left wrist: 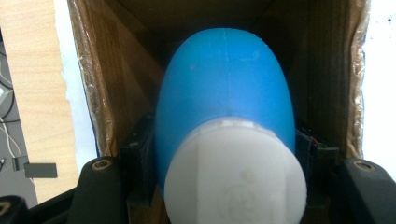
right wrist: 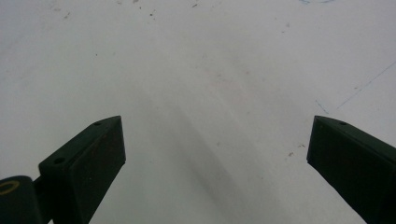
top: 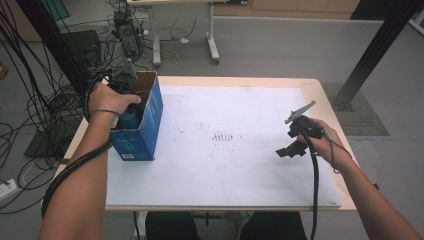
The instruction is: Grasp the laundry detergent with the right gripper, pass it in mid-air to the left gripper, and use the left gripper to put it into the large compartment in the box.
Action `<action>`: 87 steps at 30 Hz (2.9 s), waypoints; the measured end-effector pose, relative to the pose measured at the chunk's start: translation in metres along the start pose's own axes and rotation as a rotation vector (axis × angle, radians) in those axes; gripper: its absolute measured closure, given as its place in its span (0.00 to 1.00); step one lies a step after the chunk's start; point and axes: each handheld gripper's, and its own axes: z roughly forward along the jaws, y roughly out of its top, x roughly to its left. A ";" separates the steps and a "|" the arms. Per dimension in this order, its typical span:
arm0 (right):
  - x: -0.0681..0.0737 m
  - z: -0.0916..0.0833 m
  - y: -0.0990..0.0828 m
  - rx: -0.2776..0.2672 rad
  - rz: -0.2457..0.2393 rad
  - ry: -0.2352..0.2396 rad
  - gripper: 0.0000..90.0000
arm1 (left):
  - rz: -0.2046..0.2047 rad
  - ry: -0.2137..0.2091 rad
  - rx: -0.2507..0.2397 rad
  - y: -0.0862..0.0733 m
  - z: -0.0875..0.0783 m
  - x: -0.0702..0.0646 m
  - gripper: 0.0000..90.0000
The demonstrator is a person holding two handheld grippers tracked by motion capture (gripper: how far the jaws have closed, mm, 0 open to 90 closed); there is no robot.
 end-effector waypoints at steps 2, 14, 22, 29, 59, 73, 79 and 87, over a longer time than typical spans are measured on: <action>0.000 0.000 0.000 0.001 0.000 0.000 0.04 | 0.000 0.000 0.001 0.000 0.000 0.000 0.42; -0.001 0.000 0.000 0.000 0.002 -0.002 0.04 | -0.017 -0.011 -0.005 0.000 0.000 0.003 0.42; -0.001 0.001 0.000 0.000 0.005 -0.001 0.04 | -0.010 -0.012 0.000 0.000 0.000 0.004 0.42; -0.002 0.000 0.000 -0.001 0.005 -0.001 0.04 | -0.021 -0.016 -0.004 0.000 0.001 0.004 0.42; -0.002 0.001 -0.001 -0.001 0.010 0.003 0.04 | -0.035 -0.017 -0.005 0.000 0.001 0.006 0.42; -0.002 0.003 0.000 0.003 0.008 0.007 0.04 | -0.037 -0.019 -0.001 0.000 0.001 0.007 0.42; -0.002 0.002 0.000 0.001 0.007 0.005 0.04 | -0.040 -0.020 0.003 0.000 0.001 0.007 0.42; -0.002 0.002 -0.001 0.001 0.010 0.006 0.04 | -0.043 -0.020 0.003 0.000 0.001 0.007 0.42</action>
